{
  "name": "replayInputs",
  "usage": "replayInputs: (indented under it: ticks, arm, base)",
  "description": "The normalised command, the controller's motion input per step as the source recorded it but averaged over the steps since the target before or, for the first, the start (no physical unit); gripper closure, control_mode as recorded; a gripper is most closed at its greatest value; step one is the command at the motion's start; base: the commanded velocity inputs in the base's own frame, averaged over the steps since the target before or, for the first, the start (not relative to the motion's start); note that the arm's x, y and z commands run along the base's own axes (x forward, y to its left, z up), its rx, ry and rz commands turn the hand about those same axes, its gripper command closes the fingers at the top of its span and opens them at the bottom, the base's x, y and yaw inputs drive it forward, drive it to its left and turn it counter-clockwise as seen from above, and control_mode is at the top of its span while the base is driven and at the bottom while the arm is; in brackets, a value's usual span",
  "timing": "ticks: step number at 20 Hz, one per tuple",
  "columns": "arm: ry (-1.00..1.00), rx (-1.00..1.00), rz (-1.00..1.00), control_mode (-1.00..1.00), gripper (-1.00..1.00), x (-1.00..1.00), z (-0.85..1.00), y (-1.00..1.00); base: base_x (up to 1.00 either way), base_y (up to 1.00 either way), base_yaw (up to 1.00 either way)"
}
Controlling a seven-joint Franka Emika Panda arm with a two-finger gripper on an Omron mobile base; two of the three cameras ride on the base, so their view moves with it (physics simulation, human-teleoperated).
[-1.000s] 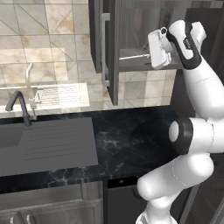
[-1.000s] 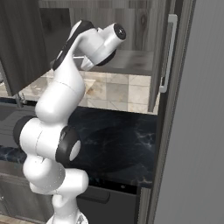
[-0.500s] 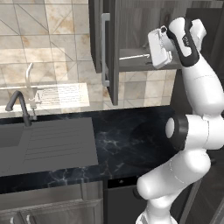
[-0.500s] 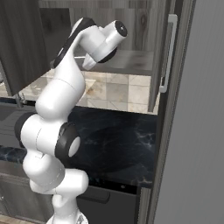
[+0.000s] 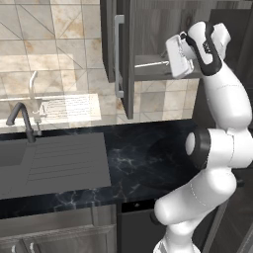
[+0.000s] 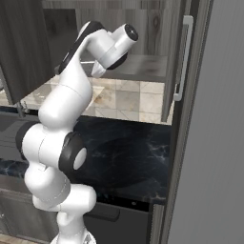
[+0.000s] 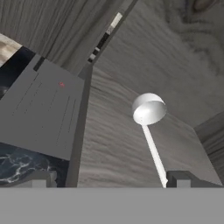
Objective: Open the cabinet and move the ladle to the pot. Then close the cabinet.
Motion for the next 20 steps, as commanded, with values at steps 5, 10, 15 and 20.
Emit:
replayInputs:
  ticks: [5,10,15,20]
  arm:
    - [0.00,0.00,0.00,-1.00,-1.00,0.13,-0.08,0.00]
    - [0.01,0.00,0.00,-1.00,-1.00,0.07,-0.03,0.00]
    - [0.04,0.00,0.00,-1.00,-1.00,0.08,0.00,0.00]
    - [0.12,0.01,0.00,-1.00,-1.00,0.06,0.02,0.00]
  base:
    - [0.00,0.00,0.00]
    - [0.00,0.00,0.00]
    - [0.00,0.00,0.00]
    - [0.00,0.00,0.00]
